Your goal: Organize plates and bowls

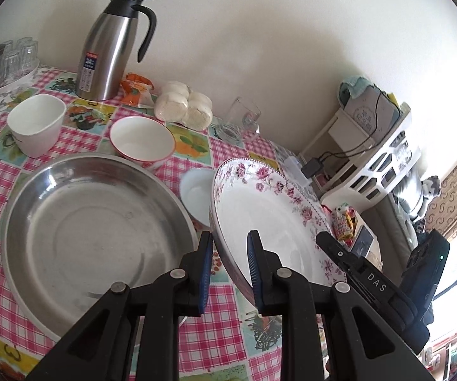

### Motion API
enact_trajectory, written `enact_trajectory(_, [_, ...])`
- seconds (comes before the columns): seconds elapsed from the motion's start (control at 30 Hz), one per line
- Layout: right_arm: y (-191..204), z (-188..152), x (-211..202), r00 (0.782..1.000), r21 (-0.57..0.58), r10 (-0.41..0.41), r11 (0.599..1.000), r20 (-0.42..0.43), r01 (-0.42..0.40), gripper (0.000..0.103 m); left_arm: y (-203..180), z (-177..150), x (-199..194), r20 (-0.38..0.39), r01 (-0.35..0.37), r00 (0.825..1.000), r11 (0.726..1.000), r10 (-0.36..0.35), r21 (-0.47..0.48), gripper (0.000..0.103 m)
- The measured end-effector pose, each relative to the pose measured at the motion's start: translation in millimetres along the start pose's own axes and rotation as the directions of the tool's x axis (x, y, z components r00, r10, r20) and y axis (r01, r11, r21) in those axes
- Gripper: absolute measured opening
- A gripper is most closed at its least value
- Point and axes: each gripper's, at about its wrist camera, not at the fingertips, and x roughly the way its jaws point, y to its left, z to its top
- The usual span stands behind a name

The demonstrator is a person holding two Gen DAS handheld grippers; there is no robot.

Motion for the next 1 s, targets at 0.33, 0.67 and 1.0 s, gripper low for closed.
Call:
enact_trajectory(0.33, [52, -11, 17, 0.999, -0.048, 0.029, 0.998, -0.028, -0.031, 0.024, 46, 15, -30, 0.049, -0.034, 0.998, 0.997, 0.038, -0.068, 0.022])
enact_trajectory(0.67, [93, -33, 47, 0.992, -0.076, 0.078, 0.993, -0.102, -0.086, 0.024, 82, 24, -52, 0.088, -0.091, 0.991, 0.991, 0.099, -0.097, 0.019])
enact_trajectory(1.0, [39, -34, 69, 0.986, 0.044, -0.053, 0.997, -0.161, 0.060, 0.027, 140, 22, -23, -0.076, -0.231, 0.973, 0.945, 0.219, -0.232, 0.022])
